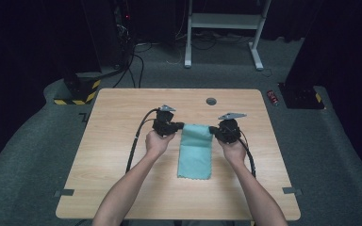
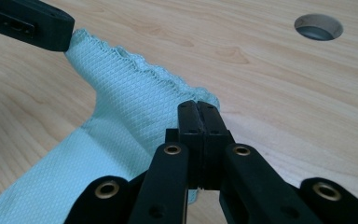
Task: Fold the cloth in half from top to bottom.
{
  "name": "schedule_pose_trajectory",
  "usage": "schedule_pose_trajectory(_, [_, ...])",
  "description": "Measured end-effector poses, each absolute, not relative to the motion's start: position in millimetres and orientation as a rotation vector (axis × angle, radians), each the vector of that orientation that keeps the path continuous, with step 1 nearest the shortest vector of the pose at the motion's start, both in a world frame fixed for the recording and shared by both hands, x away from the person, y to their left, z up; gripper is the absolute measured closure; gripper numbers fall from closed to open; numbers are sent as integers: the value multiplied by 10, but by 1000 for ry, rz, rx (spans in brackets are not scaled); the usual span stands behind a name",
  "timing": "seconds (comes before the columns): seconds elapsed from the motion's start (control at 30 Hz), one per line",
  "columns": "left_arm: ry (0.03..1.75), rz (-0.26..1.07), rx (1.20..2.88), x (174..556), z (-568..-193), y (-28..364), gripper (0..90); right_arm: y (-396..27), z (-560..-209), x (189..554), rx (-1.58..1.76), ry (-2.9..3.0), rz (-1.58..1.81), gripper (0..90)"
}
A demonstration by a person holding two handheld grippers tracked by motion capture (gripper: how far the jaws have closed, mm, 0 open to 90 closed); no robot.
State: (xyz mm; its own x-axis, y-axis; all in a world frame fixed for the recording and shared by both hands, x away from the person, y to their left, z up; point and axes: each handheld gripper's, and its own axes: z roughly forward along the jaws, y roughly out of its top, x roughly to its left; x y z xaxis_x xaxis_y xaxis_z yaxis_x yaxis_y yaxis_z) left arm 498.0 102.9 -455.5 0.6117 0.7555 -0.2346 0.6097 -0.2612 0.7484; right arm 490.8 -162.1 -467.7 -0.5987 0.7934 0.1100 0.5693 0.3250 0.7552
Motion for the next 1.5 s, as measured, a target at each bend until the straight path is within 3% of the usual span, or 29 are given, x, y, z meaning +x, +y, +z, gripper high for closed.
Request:
schedule_pose_trajectory(0.4, [1064, 260, 1971, 4635, -4627, 1036, 899, -1602, -4680, 4620, 1155, 2352, 1131, 898])
schedule_pose_trajectory(1.5, [1081, 283, 1934, 4281, -4811, 998, 899, -1473, -4671, 4218, 1193, 2456, 943, 899])
